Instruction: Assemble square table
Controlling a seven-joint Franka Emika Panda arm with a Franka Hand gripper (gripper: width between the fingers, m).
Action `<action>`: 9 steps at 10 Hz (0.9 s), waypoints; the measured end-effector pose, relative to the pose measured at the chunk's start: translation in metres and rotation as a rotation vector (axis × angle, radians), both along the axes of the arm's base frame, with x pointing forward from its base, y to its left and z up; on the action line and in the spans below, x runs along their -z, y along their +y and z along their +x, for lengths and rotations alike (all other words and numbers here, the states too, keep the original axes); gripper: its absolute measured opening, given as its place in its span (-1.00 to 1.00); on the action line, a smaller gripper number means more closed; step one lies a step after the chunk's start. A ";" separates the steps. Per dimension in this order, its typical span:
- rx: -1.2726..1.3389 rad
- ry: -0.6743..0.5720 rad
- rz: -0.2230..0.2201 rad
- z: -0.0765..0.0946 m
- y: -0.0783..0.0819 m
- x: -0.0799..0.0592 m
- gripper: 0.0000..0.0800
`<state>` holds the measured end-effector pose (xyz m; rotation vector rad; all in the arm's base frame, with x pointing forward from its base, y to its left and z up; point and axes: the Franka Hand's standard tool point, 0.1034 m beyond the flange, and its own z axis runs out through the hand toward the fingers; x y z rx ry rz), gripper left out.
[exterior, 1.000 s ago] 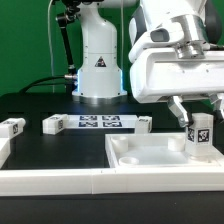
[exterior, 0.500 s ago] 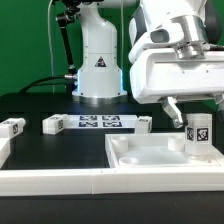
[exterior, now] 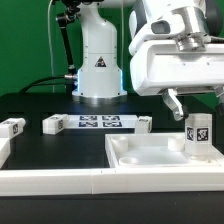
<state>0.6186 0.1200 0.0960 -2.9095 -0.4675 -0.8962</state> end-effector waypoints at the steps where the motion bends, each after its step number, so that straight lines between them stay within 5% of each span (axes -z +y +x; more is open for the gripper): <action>1: -0.004 0.029 -0.002 -0.002 0.001 0.003 0.62; 9: -0.021 0.615 -0.049 -0.011 0.004 0.006 0.62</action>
Offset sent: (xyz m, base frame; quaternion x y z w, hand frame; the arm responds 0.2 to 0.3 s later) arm 0.0081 -0.0200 -0.0033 -0.0183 -0.1982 -0.0001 0.9800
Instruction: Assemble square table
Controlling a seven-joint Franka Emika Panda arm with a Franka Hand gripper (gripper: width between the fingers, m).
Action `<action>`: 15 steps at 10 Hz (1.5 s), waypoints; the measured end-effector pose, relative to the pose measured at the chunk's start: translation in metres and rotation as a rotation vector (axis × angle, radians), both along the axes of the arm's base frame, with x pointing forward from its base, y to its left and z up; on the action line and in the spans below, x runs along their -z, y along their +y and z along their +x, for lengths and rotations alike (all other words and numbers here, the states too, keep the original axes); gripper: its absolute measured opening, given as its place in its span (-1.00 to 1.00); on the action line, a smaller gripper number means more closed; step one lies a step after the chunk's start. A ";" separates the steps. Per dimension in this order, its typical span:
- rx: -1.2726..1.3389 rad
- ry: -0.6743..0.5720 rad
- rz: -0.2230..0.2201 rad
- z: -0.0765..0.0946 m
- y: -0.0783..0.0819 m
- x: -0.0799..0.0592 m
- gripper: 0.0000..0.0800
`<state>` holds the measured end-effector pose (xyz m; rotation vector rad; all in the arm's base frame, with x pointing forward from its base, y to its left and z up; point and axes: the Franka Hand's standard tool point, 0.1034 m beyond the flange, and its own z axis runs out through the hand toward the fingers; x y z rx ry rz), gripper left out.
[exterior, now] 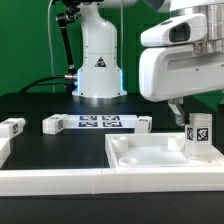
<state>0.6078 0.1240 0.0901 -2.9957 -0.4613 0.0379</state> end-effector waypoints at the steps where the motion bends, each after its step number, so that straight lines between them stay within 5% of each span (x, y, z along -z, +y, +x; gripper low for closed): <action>1: 0.001 0.005 0.000 0.004 -0.003 0.000 0.62; 13: 0.043 -0.104 0.005 0.016 -0.009 0.002 0.62; 15: 0.043 -0.103 0.005 0.016 -0.009 0.003 -0.02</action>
Offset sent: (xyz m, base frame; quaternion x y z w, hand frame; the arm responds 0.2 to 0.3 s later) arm -0.0049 -0.0026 -0.0045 -0.0148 0.0358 0.0191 0.9991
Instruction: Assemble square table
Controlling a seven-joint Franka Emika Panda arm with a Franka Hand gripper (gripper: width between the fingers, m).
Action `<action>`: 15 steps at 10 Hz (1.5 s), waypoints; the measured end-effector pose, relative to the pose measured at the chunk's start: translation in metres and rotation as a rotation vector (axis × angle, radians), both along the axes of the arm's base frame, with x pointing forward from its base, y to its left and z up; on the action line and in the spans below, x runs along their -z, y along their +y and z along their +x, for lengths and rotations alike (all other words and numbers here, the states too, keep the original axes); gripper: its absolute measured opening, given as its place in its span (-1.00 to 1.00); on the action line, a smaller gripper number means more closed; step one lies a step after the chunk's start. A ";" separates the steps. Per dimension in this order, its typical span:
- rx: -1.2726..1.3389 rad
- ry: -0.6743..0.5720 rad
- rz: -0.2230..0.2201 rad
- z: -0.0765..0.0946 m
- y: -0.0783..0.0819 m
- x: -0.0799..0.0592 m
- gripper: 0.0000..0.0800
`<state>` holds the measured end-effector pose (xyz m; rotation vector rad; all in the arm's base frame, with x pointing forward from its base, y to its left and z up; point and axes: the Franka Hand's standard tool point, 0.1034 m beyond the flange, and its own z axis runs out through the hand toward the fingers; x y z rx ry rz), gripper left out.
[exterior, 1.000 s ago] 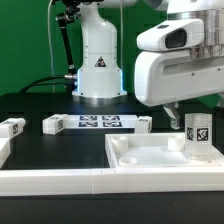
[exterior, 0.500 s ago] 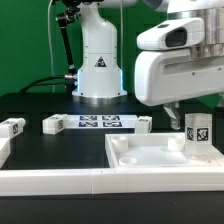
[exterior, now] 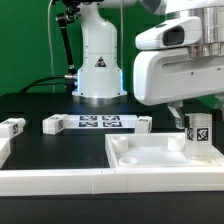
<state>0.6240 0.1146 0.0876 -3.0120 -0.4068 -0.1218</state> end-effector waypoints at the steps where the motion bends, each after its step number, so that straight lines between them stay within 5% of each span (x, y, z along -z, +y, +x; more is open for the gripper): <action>1: 0.000 0.000 0.000 0.000 0.000 0.000 -0.02; 2: 0.000 0.000 0.000 0.000 0.000 0.000 -0.27; 6: 0.092 0.013 0.010 0.000 0.000 0.000 -0.27; 15: 0.911 0.115 0.065 0.000 -0.004 0.002 -0.27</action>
Offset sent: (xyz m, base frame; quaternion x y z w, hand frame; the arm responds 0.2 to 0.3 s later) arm 0.0000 0.0000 0.0000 0.0000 0.0000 0.0650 0.9979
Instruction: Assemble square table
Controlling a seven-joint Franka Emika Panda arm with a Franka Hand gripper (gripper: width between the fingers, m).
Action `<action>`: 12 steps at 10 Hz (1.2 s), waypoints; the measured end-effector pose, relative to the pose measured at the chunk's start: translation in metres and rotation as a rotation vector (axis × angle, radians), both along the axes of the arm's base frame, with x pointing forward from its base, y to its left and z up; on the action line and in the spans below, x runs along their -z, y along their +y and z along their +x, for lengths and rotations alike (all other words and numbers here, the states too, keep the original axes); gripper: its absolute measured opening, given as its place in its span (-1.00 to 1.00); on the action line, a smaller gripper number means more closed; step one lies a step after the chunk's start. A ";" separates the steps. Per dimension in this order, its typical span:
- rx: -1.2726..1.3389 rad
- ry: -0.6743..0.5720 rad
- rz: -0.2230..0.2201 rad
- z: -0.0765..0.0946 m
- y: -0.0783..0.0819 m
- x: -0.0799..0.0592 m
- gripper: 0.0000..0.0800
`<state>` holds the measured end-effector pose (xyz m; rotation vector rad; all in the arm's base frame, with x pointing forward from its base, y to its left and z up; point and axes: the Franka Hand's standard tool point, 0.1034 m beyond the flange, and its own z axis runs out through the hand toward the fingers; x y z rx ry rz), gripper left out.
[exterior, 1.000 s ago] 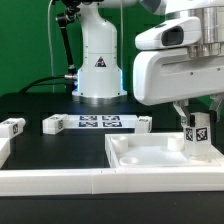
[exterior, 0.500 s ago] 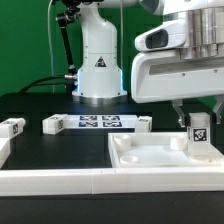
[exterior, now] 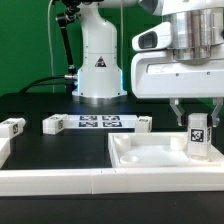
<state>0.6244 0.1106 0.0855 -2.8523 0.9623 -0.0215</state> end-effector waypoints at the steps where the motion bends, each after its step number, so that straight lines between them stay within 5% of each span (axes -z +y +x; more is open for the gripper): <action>1: 0.093 0.011 0.003 0.000 -0.001 0.000 -0.27; 6: 0.412 0.058 0.060 0.000 -0.004 0.001 -0.27; 7: 0.418 0.059 0.061 0.000 -0.004 0.001 -0.07; 8: 0.405 0.057 0.060 0.000 -0.003 0.001 -0.07; 10: 0.344 0.049 0.056 0.000 -0.003 0.001 0.51; 12: 0.150 0.021 0.038 -0.001 0.006 0.000 0.60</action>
Offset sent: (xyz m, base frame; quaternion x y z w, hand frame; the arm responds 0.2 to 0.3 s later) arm 0.0037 -0.0072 -0.0048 -0.0066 -0.0092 0.2114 0.9773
